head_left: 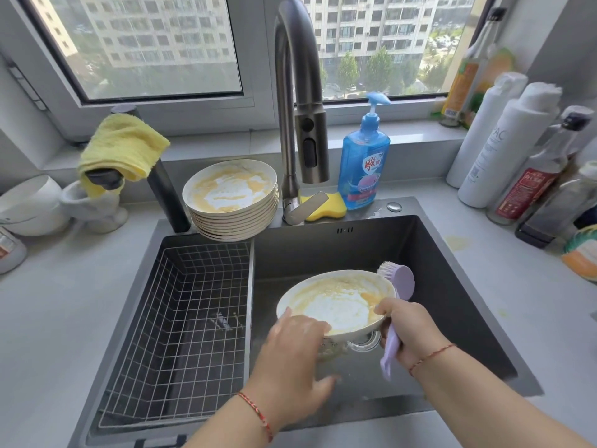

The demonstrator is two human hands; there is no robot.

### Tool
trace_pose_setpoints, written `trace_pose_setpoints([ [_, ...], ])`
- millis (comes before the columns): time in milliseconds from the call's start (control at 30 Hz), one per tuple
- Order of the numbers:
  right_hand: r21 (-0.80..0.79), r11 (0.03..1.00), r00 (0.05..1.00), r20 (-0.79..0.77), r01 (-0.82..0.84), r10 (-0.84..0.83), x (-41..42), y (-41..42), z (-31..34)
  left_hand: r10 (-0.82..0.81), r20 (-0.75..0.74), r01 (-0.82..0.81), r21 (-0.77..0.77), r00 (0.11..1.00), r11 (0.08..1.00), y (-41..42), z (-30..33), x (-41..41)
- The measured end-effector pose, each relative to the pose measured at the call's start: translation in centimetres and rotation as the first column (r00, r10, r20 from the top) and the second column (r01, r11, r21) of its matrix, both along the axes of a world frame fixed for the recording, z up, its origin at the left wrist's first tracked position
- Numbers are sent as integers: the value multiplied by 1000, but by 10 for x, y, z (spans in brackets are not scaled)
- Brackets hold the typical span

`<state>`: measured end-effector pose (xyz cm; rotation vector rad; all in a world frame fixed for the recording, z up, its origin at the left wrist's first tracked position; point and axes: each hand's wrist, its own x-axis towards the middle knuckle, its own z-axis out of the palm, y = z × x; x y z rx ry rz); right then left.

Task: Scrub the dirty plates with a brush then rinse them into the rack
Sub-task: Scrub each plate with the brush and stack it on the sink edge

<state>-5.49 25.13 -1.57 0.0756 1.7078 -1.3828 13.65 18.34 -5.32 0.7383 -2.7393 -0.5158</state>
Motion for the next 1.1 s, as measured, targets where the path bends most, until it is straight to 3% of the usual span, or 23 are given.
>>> trace_pose_setpoints([
  [100, 23, 998, 998, -18, -57, 57, 6, -2, 1, -36, -22, 29, -246, 999, 969, 0, -3, -13],
  [233, 3, 995, 995, -17, -96, 96, 14, -2, 4, -21, -89, -17, -405, 996, 914, -3, 6, -19],
  [300, -25, 993, 993, -35, -115, 115, 14, -2, 11, -26, -139, -34, -408, 990, 912, -6, 5, -18],
  [367, -49, 984, 983, -79, -170, 166, 11, 0, 21, -2, -189, -57, -306, 982, 950, -8, 14, -18],
  [433, -61, 973, 968, -134, -221, 212, 4, 6, 31, 221, -240, -238, -46, 945, 970, -8, 31, -18],
  [500, -30, 963, 939, -231, -268, 254, -1, 12, 38, 484, -163, -431, 277, 860, 859, -12, 48, -19],
  [533, -11, 954, 916, -283, -299, 284, -1, 14, 41, 521, -149, -439, 379, 840, 815, -14, 52, -18],
  [667, 9, 907, 787, -494, -422, 371, 13, 17, 53, 498, -196, -359, 482, 845, 799, -22, 61, -15],
  [767, 78, 794, 585, -633, -603, 507, 36, 20, 70, 516, -183, -354, 538, 837, 765, -25, 59, -17],
  [867, 345, 627, 285, -670, -698, 686, 59, 27, 77, 560, -220, -321, 632, 799, 706, -25, 60, -21],
  [900, 397, 610, 229, -678, -686, 699, 60, 27, 78, 562, -225, -311, 644, 796, 699, -24, 60, -21],
  [967, 400, 646, 247, -693, -650, 678, 47, 24, 79, 545, -207, -312, 635, 813, 707, -24, 61, -18],
  [1100, 306, 802, 515, -638, -512, 572, 3, 13, 74, 496, -203, -313, 565, 844, 763, -27, 63, -12],
])
